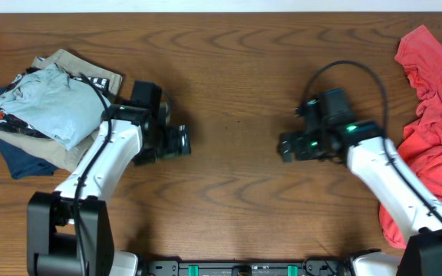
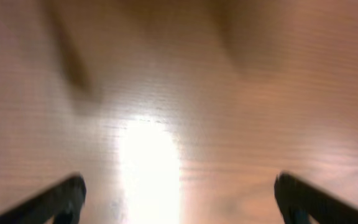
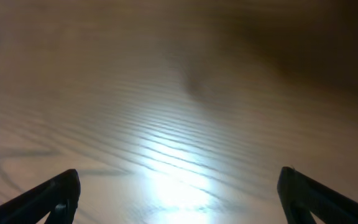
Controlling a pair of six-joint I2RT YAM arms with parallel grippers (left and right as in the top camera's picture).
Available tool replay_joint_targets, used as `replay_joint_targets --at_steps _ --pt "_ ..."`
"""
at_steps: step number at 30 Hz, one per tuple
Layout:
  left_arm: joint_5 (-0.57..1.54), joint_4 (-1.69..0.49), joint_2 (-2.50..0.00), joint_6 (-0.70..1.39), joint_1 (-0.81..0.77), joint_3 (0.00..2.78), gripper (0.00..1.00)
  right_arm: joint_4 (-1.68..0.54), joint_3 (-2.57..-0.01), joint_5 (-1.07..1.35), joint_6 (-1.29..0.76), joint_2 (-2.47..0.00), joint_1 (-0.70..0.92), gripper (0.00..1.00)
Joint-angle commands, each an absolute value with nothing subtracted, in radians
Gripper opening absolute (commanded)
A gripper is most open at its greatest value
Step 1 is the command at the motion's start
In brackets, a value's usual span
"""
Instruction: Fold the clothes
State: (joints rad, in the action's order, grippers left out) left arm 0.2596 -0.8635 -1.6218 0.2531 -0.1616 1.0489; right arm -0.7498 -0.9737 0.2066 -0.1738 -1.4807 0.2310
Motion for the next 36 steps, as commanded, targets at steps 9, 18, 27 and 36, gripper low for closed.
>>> replay_joint_targets --at_steps 9,18,27,36 --pt "0.242 -1.177 -1.576 0.237 -0.178 1.03 0.98 -1.079 -1.03 0.206 -0.186 -1.463 0.068 0.99" --pt "0.023 -1.038 -1.169 0.361 -0.379 0.907 0.98 -0.966 -0.882 0.181 -0.215 -1.172 0.086 0.99" --pt "-0.192 -0.834 -0.566 0.372 -0.602 0.801 0.98 -0.768 -0.585 0.027 -0.292 -0.475 0.149 0.99" --pt "-0.192 -0.836 -0.325 0.372 -0.602 0.801 0.98 -0.937 -0.58 0.026 -0.292 -0.191 0.149 0.99"
